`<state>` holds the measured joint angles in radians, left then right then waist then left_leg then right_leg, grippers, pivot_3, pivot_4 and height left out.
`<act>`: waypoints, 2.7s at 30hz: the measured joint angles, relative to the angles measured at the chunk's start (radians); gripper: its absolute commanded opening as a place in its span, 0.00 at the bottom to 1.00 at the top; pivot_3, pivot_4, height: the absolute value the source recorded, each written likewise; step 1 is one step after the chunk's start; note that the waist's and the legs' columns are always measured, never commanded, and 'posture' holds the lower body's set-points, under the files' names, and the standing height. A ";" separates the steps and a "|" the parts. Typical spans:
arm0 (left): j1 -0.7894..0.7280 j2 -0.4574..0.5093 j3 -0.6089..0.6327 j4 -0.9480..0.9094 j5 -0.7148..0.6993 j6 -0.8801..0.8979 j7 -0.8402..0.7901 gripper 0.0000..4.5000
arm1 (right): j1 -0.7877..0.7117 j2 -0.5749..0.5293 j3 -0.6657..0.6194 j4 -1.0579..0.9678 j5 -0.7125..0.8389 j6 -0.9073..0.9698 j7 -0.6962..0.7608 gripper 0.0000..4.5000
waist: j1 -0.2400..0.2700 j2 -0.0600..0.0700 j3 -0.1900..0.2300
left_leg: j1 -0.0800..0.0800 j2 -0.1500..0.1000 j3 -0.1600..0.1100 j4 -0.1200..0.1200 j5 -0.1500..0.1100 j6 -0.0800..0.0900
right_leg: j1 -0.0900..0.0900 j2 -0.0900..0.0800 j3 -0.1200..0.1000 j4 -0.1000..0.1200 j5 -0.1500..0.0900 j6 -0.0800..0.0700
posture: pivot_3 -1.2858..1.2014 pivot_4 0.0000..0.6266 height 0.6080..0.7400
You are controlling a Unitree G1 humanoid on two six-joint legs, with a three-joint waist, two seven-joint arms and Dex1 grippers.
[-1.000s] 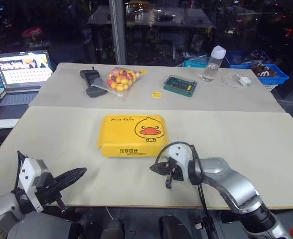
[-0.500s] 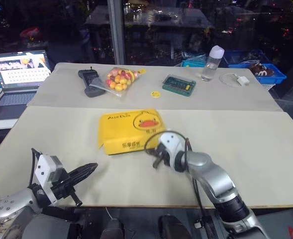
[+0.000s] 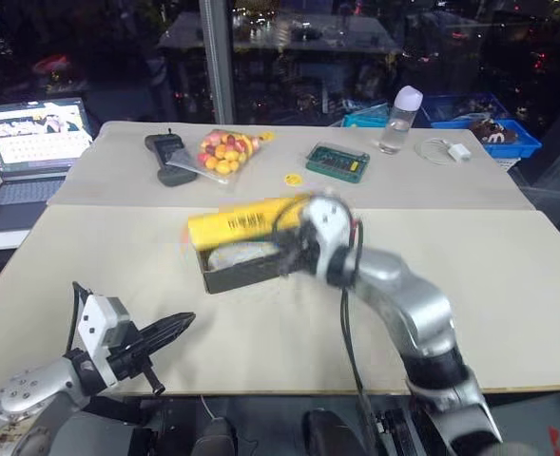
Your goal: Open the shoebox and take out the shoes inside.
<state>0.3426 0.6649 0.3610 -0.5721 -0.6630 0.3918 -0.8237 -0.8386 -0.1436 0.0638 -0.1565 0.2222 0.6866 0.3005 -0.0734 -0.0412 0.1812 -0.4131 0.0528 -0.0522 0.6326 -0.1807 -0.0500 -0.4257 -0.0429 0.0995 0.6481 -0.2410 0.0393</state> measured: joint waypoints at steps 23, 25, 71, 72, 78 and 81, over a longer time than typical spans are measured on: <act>0.008 0.012 -0.040 -0.007 0.008 0.003 0.004 0.00 | -0.289 -0.301 0.235 0.267 0.017 -0.117 0.656 0.45 | -0.001 0.007 0.004 | 0.002 0.000 0.000 -0.005 -0.001 0.002 | 0.001 0.000 -0.002 0.001 -0.003 0.007 | 0.52 0.24 0.81; 0.005 0.012 -0.058 -0.007 0.015 0.002 0.000 0.00 | -0.306 -0.303 0.322 0.302 -0.012 -0.145 0.763 0.64 | 0.001 0.007 0.004 | 0.002 0.000 0.000 -0.005 -0.001 0.002 | 0.002 0.000 -0.002 0.001 -0.003 0.007 | 0.52 0.24 0.81; -0.014 -0.015 -0.090 -0.039 0.051 0.012 0.059 0.00 | -0.405 -0.036 0.375 1.169 -0.361 -0.676 0.888 0.09 | 0.000 0.006 0.003 | 0.010 -0.001 0.000 -0.004 0.000 0.001 | 0.004 0.000 -0.001 0.013 -0.006 0.004 | 0.52 0.24 0.81; -0.014 -0.015 -0.091 -0.039 0.051 0.018 0.060 0.00 | -0.405 -0.036 0.374 1.171 -0.361 -0.677 0.888 0.09 | 0.000 0.006 0.003 | 0.011 -0.001 0.000 -0.004 0.000 0.001 | 0.004 0.000 -0.001 0.013 -0.006 0.004 | 0.52 0.24 0.81; -0.015 -0.015 -0.093 -0.040 0.051 0.028 0.069 0.00 | -0.404 -0.040 0.358 1.149 -0.365 -0.670 0.913 0.09 | 0.001 0.007 0.004 | 0.010 -0.001 -0.001 -0.004 0.000 0.001 | 0.003 0.000 -0.001 0.014 -0.009 0.000 | 0.52 0.24 0.81; -0.015 -0.015 -0.097 -0.041 0.051 0.030 0.071 0.00 | -0.391 -0.066 0.342 1.047 -0.349 -0.601 0.969 0.09 | 0.002 0.007 0.005 | 0.005 -0.001 -0.001 -0.004 0.000 0.001 | -0.001 0.000 -0.001 0.014 -0.006 0.004 | 0.52 0.24 0.81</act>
<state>0.3273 0.6495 0.2635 -0.6134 -0.6118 0.4220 -0.7528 -1.2297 -0.2095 0.4060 0.8905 -0.1272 0.0859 1.2697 -0.0715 -0.0338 0.1859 -0.4077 0.0522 -0.0530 0.6290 -0.1807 -0.0493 -0.4263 -0.0429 0.0984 0.6624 -0.2474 0.0436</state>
